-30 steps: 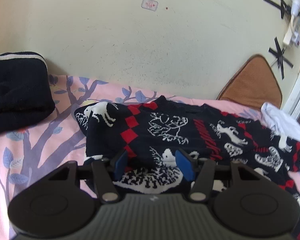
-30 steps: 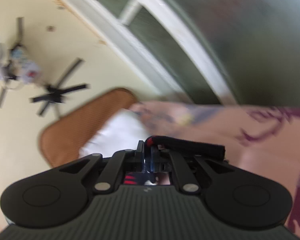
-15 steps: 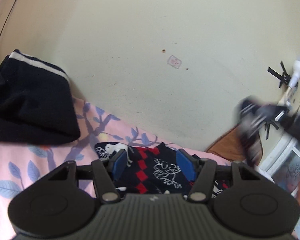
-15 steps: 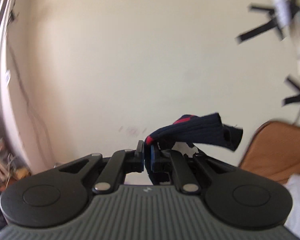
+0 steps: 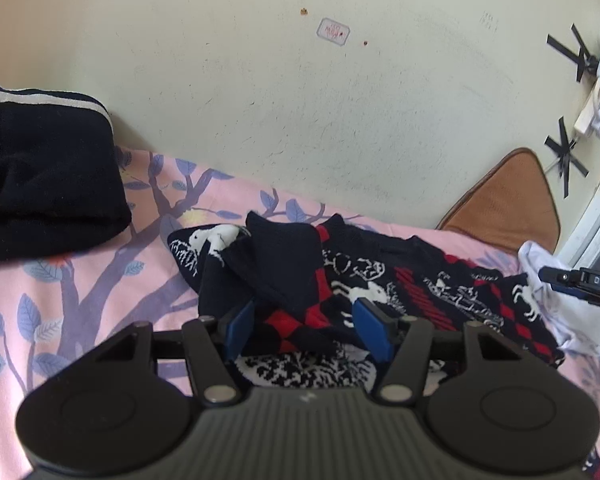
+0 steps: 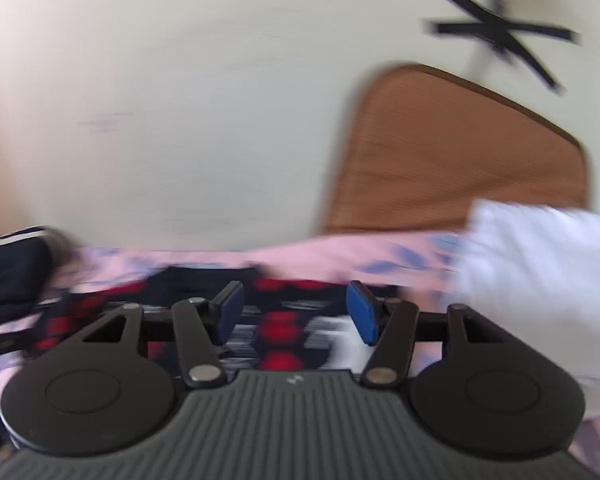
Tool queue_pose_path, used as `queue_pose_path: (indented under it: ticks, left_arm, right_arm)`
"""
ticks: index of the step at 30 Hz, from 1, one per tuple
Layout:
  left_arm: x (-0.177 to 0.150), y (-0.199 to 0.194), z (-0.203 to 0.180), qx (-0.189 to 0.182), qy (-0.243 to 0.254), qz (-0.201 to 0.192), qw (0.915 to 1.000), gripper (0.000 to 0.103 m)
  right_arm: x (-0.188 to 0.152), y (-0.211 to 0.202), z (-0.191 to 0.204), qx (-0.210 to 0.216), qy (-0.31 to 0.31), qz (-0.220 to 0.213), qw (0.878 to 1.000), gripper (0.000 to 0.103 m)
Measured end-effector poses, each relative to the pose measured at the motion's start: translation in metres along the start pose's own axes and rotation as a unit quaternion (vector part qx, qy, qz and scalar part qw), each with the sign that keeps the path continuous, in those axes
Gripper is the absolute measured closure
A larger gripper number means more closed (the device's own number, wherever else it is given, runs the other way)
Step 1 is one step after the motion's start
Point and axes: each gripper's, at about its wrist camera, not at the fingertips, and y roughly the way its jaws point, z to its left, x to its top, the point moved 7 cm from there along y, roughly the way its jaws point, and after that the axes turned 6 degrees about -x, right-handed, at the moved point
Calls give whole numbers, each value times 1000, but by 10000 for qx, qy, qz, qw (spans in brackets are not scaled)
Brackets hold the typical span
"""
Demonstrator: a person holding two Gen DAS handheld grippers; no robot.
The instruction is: Fold small clothes
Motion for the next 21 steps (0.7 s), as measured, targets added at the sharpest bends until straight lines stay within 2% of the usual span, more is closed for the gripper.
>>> queue_pose_path:
  ticks: [2,3,4,5,8,9,11,12,13,14,16,17,19,21]
  left_arm:
    - [-1,3,1,42,4,28,10000,51]
    - [-2,3,2,49,-3,31,10000,51]
    - [-2,3,3,31,-27,25,10000,51]
    - [0,2,4,1,-74,7,10000,51]
    - [4,-3,9,14,-141,-85,9999,51]
    - [5,-6,11,46,-157,-126,9998,51]
    - [10,-13,18,143,-271,-265,9992,50]
    - [13,-18,23,180,-382,-364,9984,49]
    - [17,-25,30,202,-554,-493,9970,49]
    - [21,-31,36,216,-744,-613,9951,49]
    - [26,-41,48,219,-1064,-812,9908,49]
    - [29,-46,53,219,-1181,-897,9887,49]
    - [31,-52,58,301,-1260,-981,9867,49]
    - [32,-55,61,372,-1273,-1008,9860,49]
  right_arm:
    - [-9,15,-18,-50,355,297,9989,43]
    - [-14,18,-19,26,409,343,9986,47]
    - [-17,22,-11,144,304,374,9987,78]
    - [-20,24,-2,184,83,417,9989,94]
    - [-20,22,38,-70,-1094,23,9940,93]
    - [-19,26,49,-233,-1522,-93,9880,92]
    - [-16,32,59,-880,-2170,-294,9718,89]
    - [-11,32,58,-1267,-2310,-449,9636,74]
    - [-5,24,59,-1410,-2199,-620,9633,51]
    - [-1,14,64,-1306,-1997,-771,9681,47]
    - [3,-8,93,-339,-1669,-869,9815,47]
    - [-1,-14,113,108,-1725,-792,9818,47]
    - [-20,-21,172,1066,-2152,-564,9691,50]
    - [-38,-23,216,1592,-2478,-414,9547,50]
